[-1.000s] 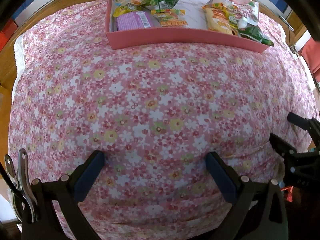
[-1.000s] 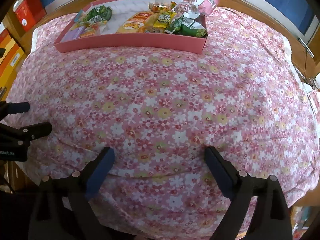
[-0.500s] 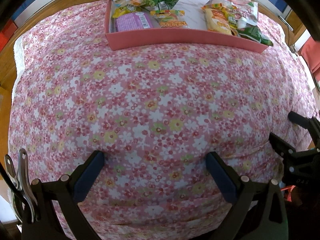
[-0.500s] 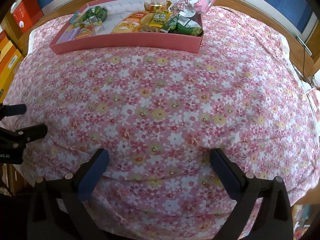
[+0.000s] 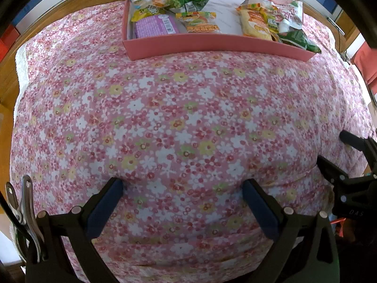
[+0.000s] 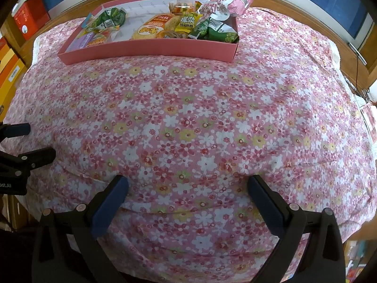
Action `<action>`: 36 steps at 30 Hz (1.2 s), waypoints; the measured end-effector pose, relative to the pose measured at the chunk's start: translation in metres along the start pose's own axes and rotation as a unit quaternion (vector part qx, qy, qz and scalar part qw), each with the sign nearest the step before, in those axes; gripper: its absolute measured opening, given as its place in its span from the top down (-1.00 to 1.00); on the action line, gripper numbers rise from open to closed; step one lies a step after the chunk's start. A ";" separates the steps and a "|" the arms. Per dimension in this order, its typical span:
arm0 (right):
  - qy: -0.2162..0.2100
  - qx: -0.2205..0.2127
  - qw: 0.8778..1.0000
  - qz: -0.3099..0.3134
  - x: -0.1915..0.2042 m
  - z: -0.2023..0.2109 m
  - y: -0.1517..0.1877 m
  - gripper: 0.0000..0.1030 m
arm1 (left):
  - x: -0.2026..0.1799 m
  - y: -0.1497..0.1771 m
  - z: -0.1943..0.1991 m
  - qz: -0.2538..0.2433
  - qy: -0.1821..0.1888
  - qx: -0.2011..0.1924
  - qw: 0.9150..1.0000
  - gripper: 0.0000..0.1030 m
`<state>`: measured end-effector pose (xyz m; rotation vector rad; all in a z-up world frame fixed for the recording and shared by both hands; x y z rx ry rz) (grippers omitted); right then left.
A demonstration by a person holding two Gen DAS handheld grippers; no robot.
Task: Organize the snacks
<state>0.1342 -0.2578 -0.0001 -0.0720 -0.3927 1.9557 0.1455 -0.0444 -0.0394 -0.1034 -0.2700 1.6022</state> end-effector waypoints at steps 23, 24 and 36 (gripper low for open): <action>0.000 -0.005 1.000 0.001 0.000 0.001 0.001 -1.00 | 0.000 -0.001 0.000 -0.001 0.000 0.000 1.000 -1.00; 0.000 -0.005 1.000 0.001 0.000 0.001 0.000 -1.00 | 0.000 -0.001 0.000 -0.001 0.000 0.000 1.000 -1.00; 0.000 -0.004 1.000 0.000 0.001 0.002 0.002 -1.00 | -0.001 0.000 0.000 -0.001 0.000 0.000 1.000 -1.00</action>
Point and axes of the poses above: each gripper's, at about its wrist camera, not at the fingertips, and z roughly against the way its jaws point, x to its left, y to its underside, the point moved 4 cm from there along -z, roughly the way its jaws point, and after that the axes turned 7 degrees about -y, right-handed, at the moved point
